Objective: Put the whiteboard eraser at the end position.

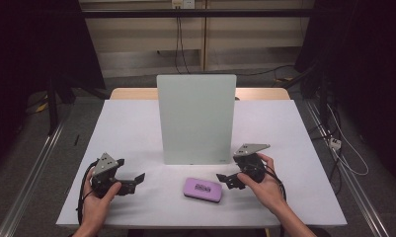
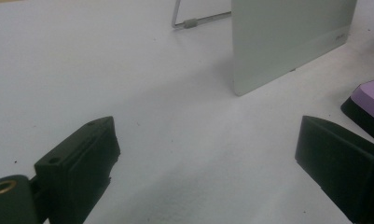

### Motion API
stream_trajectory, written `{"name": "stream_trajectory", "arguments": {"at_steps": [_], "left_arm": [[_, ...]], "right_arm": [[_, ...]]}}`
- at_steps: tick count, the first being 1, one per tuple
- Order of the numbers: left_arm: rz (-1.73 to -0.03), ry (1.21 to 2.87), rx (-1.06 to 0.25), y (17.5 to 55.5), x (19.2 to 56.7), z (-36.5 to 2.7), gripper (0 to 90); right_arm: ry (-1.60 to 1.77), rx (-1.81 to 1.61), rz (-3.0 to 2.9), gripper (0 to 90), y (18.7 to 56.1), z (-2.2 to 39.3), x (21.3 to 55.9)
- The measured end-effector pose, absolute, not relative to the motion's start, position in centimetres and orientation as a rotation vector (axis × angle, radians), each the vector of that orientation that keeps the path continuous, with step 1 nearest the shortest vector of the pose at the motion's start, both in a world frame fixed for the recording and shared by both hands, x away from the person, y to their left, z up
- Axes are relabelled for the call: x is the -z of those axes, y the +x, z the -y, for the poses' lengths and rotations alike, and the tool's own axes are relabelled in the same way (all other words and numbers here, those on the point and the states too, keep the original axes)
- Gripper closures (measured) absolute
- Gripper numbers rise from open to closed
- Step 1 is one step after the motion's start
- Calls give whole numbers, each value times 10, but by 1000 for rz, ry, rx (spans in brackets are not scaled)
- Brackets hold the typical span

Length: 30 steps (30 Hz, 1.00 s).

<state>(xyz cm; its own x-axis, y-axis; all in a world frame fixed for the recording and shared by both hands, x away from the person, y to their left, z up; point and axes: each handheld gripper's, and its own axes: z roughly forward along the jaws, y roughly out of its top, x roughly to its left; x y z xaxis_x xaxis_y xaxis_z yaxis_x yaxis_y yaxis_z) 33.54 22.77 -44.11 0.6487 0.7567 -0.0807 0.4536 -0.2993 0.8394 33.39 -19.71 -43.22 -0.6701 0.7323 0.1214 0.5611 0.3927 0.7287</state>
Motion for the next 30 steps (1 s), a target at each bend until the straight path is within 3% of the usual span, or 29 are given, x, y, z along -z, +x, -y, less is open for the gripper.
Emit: {"name": "stream_trajectory", "arguments": {"at_steps": [30], "left_arm": [[-980,1922,-434,334,440,-232,57]], "right_arm": [[1365,-1113,-2144,104,315,283,441]]}}
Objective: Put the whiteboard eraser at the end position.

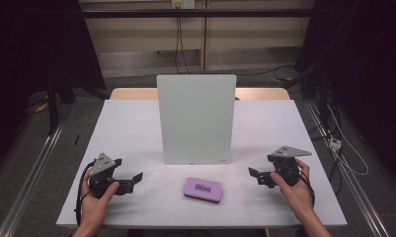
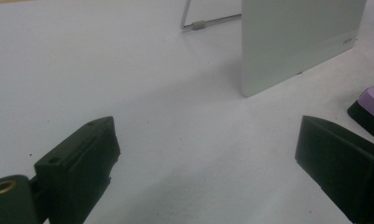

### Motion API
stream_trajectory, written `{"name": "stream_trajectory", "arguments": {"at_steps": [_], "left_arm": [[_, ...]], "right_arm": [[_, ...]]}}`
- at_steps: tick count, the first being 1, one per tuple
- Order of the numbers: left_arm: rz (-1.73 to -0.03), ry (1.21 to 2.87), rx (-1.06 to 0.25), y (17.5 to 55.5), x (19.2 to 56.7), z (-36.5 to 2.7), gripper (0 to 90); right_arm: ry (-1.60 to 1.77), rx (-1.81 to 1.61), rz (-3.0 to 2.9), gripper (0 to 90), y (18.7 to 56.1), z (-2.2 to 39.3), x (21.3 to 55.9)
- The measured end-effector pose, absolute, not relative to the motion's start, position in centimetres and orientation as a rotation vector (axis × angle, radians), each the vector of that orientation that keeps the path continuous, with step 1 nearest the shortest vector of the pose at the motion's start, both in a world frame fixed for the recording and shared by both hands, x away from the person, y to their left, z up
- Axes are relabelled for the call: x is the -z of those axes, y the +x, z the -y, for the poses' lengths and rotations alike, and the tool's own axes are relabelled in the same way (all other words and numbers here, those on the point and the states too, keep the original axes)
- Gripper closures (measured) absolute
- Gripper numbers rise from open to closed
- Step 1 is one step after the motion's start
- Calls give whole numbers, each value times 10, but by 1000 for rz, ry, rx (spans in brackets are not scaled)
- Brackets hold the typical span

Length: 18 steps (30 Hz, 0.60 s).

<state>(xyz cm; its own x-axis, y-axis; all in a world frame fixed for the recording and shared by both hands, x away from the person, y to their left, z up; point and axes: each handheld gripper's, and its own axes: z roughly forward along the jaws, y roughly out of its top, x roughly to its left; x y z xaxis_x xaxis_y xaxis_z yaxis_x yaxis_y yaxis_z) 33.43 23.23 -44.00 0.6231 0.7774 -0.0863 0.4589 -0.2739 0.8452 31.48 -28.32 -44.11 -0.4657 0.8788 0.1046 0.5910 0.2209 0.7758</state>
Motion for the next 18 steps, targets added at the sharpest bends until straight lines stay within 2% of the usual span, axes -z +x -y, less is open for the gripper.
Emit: {"name": "stream_trajectory", "arguments": {"at_steps": [18], "left_arm": [[-1008,1898,-410,335,441,-235,57]], "right_arm": [[1426,-1148,-2052,102,300,302,453]]}}
